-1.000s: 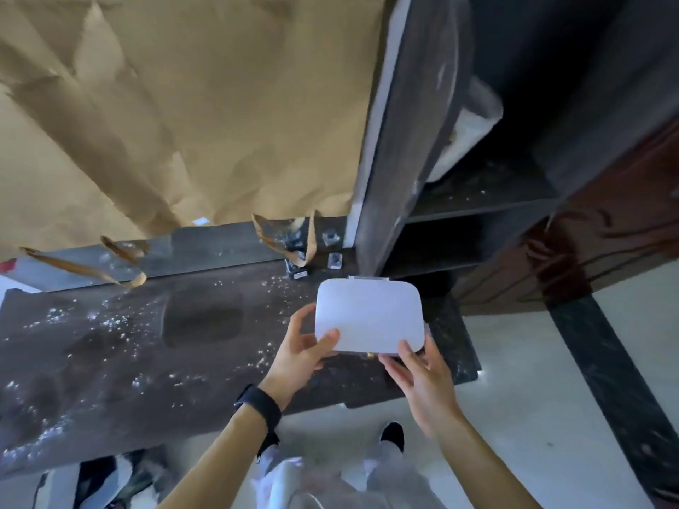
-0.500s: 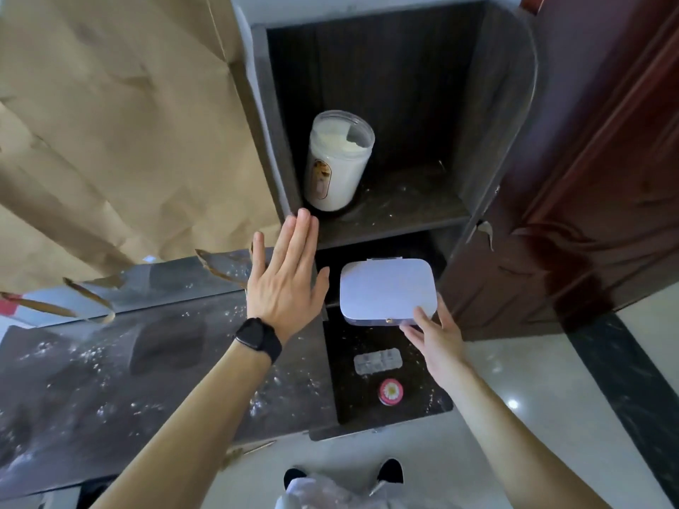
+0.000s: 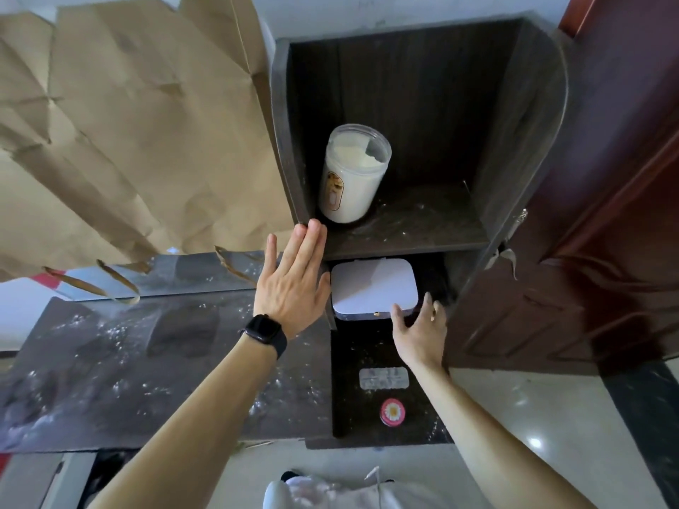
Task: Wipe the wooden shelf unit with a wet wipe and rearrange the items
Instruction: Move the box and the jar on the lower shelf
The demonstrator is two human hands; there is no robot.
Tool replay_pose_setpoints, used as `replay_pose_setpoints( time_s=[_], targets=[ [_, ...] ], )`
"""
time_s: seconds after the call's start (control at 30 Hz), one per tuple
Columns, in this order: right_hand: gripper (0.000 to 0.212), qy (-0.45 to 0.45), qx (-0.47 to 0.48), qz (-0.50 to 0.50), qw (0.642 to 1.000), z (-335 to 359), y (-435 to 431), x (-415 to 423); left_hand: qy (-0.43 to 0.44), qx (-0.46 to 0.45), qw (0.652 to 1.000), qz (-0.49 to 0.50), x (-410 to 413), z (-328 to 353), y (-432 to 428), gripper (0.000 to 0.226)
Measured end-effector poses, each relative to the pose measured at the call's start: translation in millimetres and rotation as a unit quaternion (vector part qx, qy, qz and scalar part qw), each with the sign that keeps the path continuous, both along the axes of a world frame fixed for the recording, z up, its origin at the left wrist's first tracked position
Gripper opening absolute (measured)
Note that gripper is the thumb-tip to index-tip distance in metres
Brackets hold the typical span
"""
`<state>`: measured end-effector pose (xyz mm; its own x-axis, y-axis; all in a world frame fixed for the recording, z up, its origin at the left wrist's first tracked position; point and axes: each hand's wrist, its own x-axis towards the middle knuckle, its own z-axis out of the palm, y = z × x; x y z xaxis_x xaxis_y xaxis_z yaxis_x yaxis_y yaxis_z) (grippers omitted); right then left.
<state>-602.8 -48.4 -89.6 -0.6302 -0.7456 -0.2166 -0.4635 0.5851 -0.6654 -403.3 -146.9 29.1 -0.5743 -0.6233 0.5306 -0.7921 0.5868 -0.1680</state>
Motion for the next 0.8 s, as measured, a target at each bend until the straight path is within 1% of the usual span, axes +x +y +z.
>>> replay_pose_setpoints(
  time_s=[0.03, 0.07, 0.1, 0.13, 0.17, 0.27, 0.4, 0.57, 0.6, 0.63, 0.67, 0.73, 0.77, 0.8],
  targets=[
    [0.077, 0.086, -0.031, 0.036, 0.995, 0, 8, 6, -0.001, -0.003, 1.0, 0.0, 0, 0, -1, 0.088],
    [0.075, 0.168, -0.047, 0.094, 0.98, 0, 14, 11, 0.001, -0.003, 1.0, 0.0, 0, 0, -1, 0.088],
    [0.075, 0.229, -0.048, 0.163, 0.959, -6, 19, 16, 0.004, -0.002, 1.0, -0.001, -1, 0, -1, 0.087],
    [0.075, 0.263, -0.033, 0.223, 0.938, -15, 21, 19, 0.008, -0.001, 1.0, -0.002, -1, -1, -1, 0.086],
    [0.075, 0.27, -0.014, 0.256, 0.928, -21, 20, 23, 0.01, 0.0, 1.0, -0.002, -2, -2, -1, 0.085],
    [0.074, 0.251, 0.021, 0.252, 0.934, -24, 1, 30, 0.016, 0.013, 1.0, 0.003, -3, -4, -2, 0.082],
    [0.076, 0.239, 0.038, 0.259, 0.935, -19, -14, 32, 0.013, 0.029, 0.999, 0.01, -5, -2, -1, 0.082],
    [0.075, 0.222, 0.08, 0.303, 0.923, -3, -14, 22, 0.028, 0.063, 0.997, 0.02, -9, 2, 5, 0.082],
    [0.072, 0.207, 0.072, 0.312, 0.925, 3, -15, 19, 0.035, 0.071, 0.997, 0.015, -10, 4, 8, 0.08],
    [0.067, 0.19, 0.045, 0.311, 0.93, 8, -14, 16, 0.045, 0.079, 0.996, 0.007, -12, 4, 14, 0.078],
    [0.059, 0.181, -0.003, 0.3, 0.937, 12, -8, 12, 0.06, 0.088, 0.994, -0.002, -12, 2, 20, 0.077],
    [0.042, 0.177, -0.091, 0.247, 0.948, 9, 15, 4, 0.089, 0.115, 0.989, -0.025, -11, -8, 37, 0.075],
    [0.035, 0.165, -0.109, 0.217, 0.956, 2, 31, 1, 0.099, 0.134, 0.985, -0.036, -8, -21, 47, 0.073],
    [0.032, 0.142, -0.099, 0.193, 0.966, -8, 48, -1, 0.103, 0.162, 0.98, -0.045, -4, -37, 56, 0.069]
  ],
)
